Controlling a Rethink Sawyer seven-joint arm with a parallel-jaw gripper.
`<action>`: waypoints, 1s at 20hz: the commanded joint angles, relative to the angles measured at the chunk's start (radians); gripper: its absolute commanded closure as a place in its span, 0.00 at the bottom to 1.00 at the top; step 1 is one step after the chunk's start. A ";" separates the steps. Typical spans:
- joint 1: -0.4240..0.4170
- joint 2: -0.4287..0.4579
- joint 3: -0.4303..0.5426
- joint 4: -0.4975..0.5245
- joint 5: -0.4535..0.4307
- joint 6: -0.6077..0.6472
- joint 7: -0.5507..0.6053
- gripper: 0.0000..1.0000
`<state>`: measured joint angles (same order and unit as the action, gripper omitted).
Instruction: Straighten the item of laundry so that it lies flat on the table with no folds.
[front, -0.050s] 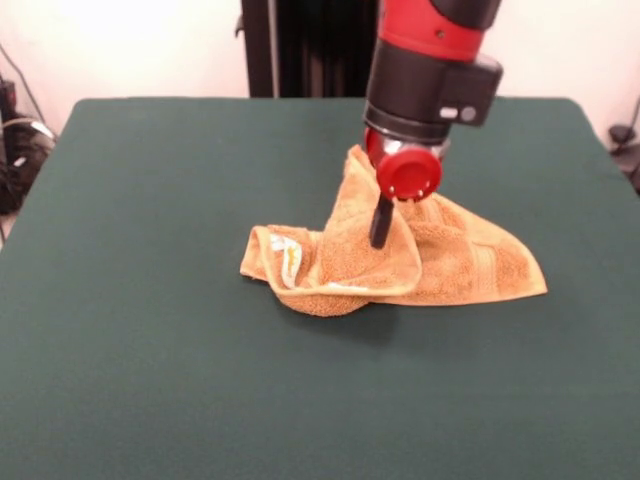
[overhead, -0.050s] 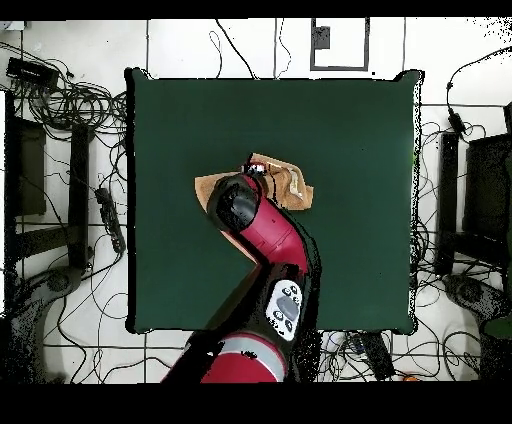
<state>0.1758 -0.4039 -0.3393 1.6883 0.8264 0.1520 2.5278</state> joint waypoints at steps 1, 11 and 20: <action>-0.011 -0.033 0.074 0.090 -0.055 0.095 0.104 1.00; -0.018 -0.034 0.101 0.095 -0.077 0.044 0.135 0.00; -0.080 -0.027 0.218 0.122 -0.080 -0.057 0.143 0.00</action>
<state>0.1242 -0.4770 -0.3106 1.7231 0.7762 0.1502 2.5278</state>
